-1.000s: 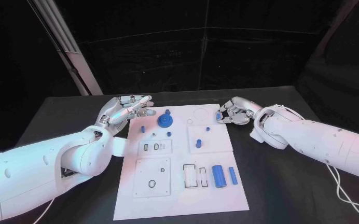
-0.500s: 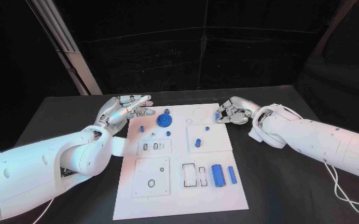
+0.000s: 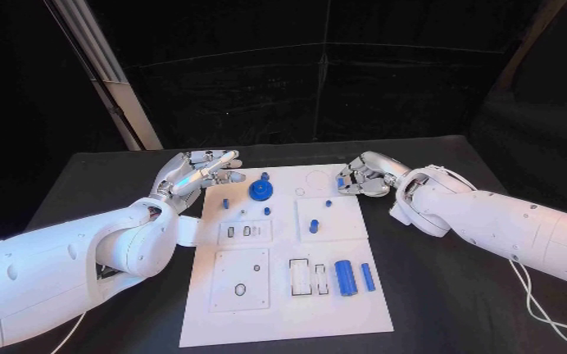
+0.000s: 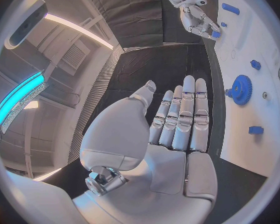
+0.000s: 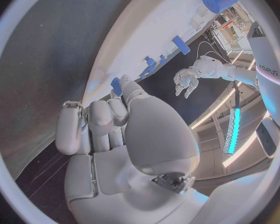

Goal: Assemble the parts on the task board

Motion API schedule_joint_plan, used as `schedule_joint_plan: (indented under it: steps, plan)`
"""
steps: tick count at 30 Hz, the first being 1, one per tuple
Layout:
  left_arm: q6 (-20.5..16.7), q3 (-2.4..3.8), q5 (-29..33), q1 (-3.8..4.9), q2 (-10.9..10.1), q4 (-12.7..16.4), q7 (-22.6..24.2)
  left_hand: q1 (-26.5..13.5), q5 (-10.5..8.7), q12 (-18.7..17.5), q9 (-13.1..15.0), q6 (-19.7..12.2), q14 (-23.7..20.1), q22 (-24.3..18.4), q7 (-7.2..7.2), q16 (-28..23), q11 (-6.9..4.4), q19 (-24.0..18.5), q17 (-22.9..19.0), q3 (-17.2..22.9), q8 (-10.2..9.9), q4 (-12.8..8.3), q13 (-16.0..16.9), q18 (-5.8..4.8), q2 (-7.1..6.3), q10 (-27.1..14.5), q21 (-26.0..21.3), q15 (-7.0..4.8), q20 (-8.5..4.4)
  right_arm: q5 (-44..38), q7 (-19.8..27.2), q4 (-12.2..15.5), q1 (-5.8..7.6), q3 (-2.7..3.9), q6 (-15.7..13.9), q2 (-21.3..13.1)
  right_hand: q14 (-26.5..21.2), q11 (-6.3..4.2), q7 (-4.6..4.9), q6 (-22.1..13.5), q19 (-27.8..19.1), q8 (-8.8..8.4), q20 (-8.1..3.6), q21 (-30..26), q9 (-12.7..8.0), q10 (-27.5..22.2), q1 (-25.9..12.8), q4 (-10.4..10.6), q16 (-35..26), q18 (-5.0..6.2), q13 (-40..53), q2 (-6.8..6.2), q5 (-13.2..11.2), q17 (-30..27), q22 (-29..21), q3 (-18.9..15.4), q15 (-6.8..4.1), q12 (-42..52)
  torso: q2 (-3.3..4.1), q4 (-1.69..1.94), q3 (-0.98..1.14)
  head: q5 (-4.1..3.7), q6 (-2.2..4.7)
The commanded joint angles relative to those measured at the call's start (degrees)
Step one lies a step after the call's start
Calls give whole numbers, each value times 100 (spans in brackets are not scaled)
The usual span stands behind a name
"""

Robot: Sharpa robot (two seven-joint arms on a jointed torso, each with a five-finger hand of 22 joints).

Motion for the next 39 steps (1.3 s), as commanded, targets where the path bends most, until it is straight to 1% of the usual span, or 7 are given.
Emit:
schedule_joint_plan:
  steps: [1,6,15,26,27,35,39]
  plan:
    - [45,4,-10,6,-5,3,17,-15,-21,-20,-1,-29,-2,-5,16,-40,3,46,8,13,-34,-23,-6,36,50,-29,-26,21,3,-46,-93,208,10,5,-400,-37,-12,-33,-97,163,11,28,-43,30,19,-16,85,-11,21,-83,0,144,23,3,1,62,-47,21,-7,0,-4,-2,20]
    - [39,4,-10,7,-11,0,1,-15,-21,-20,-1,-29,-2,-5,16,-40,3,46,8,13,-34,-23,-6,36,50,-29,-26,21,3,-71,-294,582,16,9,-443,-99,-10,-26,-88,154,11,8,-44,30,9,-12,36,-24,27,-83,5,131,58,16,2,132,-44,22,-3,16,-15,12,46]
    - [28,5,40,9,0,9,13,-9,-20,-20,-1,-29,-1,-8,15,-45,3,50,12,30,-35,-34,-6,37,61,-30,-31,20,3,-352,-794,1080,30,17,-121,222,-13,-12,-77,138,8,-36,-35,29,-8,-14,-167,28,15,-83,2,77,19,-10,0,219,-32,9,-41,72,-60,96,-18]
    - [18,6,246,21,23,5,24,-3,-20,-19,0,-27,2,-9,14,-47,1,53,16,40,-35,-42,-5,38,65,-27,-33,19,2,-1035,-1077,1196,31,17,180,948,-17,-20,-86,168,6,-35,-35,26,-6,-45,-220,12,10,-81,-34,34,39,-13,-5,283,-36,-38,-22,100,-76,330,-139]
    - [15,6,245,24,27,0,25,-1,-20,-17,0,-25,4,-10,13,-48,0,55,18,46,-34,-47,-5,38,67,-25,-35,18,2,-1090,-1110,1183,31,17,228,1012,-14,-19,-85,169,6,-37,-35,27,-6,-61,-238,17,17,-81,-62,28,39,0,-4,288,-36,-69,-19,102,-81,387,-172]
    - [19,6,-78,35,59,-28,56,9,-20,-18,0,-24,6,-11,12,-52,-1,58,22,59,-35,-61,-5,38,66,-26,-39,16,1,-1396,-1318,990,19,8,463,1439,-9,-19,-87,176,5,-44,-36,25,-7,-114,-312,31,25,-81,-146,-5,67,15,-6,322,-36,-168,-15,87,-65,532,-294]
    - [33,7,-233,37,70,-32,64,9,-20,-18,0,-24,5,-12,12,-52,-1,59,22,60,-35,-62,-5,38,66,-26,-39,17,1,-1533,-1377,990,12,-100,504,1515,-9,-20,-89,183,5,-42,-36,25,-6,-115,-325,30,25,-81,-146,-16,66,14,-7,326,-36,-169,-20,81,-60,562,-325]
